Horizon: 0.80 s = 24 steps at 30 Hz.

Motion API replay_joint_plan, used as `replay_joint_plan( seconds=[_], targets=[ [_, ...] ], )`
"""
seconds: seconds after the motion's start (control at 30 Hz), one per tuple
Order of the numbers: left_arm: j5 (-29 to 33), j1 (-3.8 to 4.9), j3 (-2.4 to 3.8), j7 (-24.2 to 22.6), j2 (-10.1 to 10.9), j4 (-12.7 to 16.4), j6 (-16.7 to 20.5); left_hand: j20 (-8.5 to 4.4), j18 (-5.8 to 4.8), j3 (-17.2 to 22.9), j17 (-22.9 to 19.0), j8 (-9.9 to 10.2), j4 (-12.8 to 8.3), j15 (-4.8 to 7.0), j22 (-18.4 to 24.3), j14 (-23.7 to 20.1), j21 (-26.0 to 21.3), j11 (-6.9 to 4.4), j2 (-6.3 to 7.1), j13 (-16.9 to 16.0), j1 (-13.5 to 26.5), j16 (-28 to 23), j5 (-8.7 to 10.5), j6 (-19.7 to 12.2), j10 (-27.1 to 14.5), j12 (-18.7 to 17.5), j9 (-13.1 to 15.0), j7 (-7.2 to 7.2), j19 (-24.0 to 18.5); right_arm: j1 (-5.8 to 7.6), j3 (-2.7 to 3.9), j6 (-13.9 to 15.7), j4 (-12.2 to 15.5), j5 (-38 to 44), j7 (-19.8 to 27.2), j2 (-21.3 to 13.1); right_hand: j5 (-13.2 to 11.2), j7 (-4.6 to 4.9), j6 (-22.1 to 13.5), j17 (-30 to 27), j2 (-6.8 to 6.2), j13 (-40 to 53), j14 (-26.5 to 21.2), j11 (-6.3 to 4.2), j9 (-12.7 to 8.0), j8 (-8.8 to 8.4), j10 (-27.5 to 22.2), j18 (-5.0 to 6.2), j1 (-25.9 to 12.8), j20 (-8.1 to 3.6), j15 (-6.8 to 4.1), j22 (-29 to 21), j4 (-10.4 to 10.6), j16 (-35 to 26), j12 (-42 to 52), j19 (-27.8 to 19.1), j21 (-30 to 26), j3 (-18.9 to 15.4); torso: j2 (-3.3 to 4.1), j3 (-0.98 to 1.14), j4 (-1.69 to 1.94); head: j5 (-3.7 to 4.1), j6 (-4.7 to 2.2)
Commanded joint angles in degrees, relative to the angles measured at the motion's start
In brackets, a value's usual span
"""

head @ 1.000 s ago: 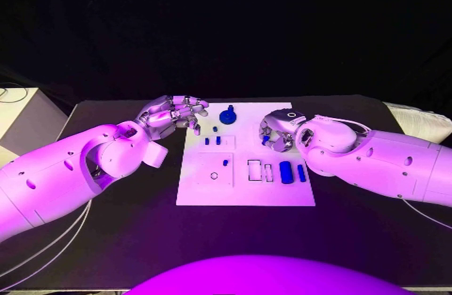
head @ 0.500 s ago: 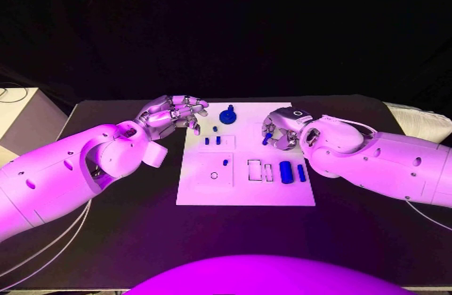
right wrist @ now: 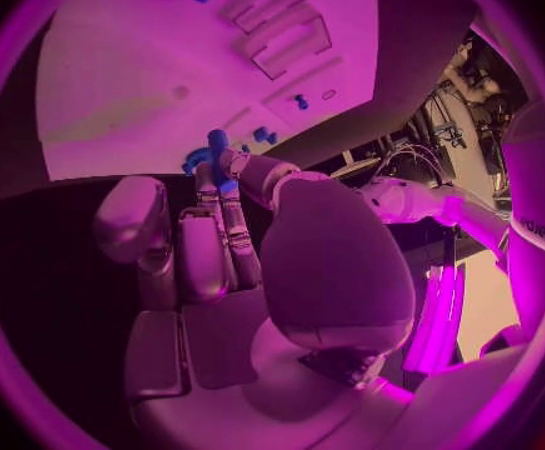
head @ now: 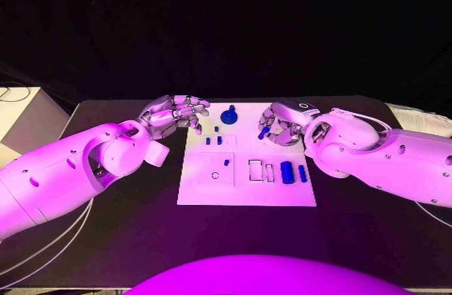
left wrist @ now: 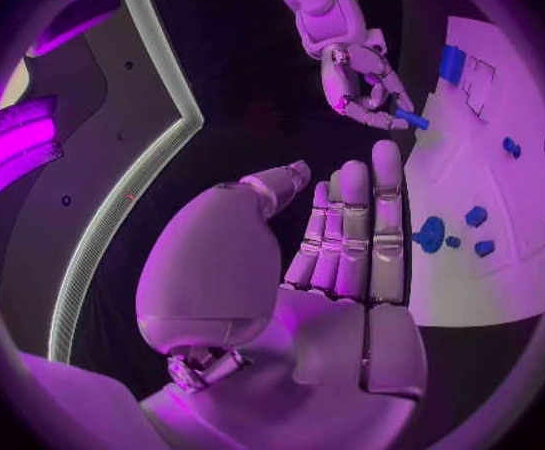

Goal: Assemble the parts on the task board

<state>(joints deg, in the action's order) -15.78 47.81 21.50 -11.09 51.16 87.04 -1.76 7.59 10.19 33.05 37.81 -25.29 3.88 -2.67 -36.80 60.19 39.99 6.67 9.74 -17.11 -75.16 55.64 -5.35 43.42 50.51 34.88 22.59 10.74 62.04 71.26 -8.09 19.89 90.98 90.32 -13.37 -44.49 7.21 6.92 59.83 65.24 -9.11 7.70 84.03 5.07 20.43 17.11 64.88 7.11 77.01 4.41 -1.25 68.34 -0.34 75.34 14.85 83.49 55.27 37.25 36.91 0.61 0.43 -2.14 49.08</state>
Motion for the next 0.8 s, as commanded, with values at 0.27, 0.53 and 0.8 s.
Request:
replay_joint_plan(
  seconds=[0.27, 0.53, 0.8],
  targets=[
    [0.41, -0.08, 0.03, -0.68, -1.06, -0.67, -0.87, 0.03, 0.34, -0.14, -0.08, -0.22, 0.28, 0.09, 0.06, -0.44, -0.20, 0.15, 0.03, 0.05, -0.36, -0.38, -0.05, 0.09, 0.35, -0.35, -0.05, 0.21, -0.20, -1.27, -0.70, 0.71, 3.08, 4.14, 1.08, 5.68, 0.25, -0.03, 0.37, -0.07, 1.53, 0.00, 1.24, -1.97, 1.29, 0.28, 1.99, -0.82, 1.17, -0.34, -0.38, 0.05, -0.28, 0.18, -0.04, 0.09, 0.29, 0.19, -0.14, -0.07, 0.10, -0.73, -0.07],
    [0.56, -0.08, 0.05, -1.13, -1.51, -1.17, -0.44, 0.04, 0.35, -0.15, -0.08, -0.22, 0.26, 0.08, 0.12, -0.44, -0.27, 0.16, 0.01, 0.10, -0.40, -0.43, -0.06, 0.07, 0.35, -0.39, -0.09, 0.22, -0.17, -4.18, -1.29, 0.62, 2.21, 6.61, 1.73, 10.93, 0.43, -0.01, 0.30, -0.14, 1.53, 0.03, 1.23, -1.95, 1.35, 0.29, 1.92, -0.81, 1.19, -0.35, -0.38, 0.01, -0.37, 0.15, -0.09, 0.07, 0.21, 0.33, 0.02, -0.13, 0.26, -1.03, -0.06],
    [0.66, -0.08, 0.06, -1.72, -1.19, -1.07, 0.19, 0.04, 0.35, -0.14, -0.07, -0.23, 0.22, 0.08, 0.16, -0.43, -0.32, 0.15, 0.00, 0.14, -0.48, -0.46, -0.07, 0.06, 0.35, -0.41, -0.11, 0.22, -0.14, -5.90, -1.71, -0.40, -0.40, 7.75, 1.75, 13.60, 0.54, 0.01, 0.26, -0.24, 1.51, 0.04, 1.20, -1.94, 1.37, 0.29, 1.89, -0.80, 1.18, -0.36, -0.38, -0.02, -0.42, 0.09, -0.11, 0.05, 0.15, 0.39, 0.04, -0.17, 0.17, -1.30, 0.16]
  ],
)
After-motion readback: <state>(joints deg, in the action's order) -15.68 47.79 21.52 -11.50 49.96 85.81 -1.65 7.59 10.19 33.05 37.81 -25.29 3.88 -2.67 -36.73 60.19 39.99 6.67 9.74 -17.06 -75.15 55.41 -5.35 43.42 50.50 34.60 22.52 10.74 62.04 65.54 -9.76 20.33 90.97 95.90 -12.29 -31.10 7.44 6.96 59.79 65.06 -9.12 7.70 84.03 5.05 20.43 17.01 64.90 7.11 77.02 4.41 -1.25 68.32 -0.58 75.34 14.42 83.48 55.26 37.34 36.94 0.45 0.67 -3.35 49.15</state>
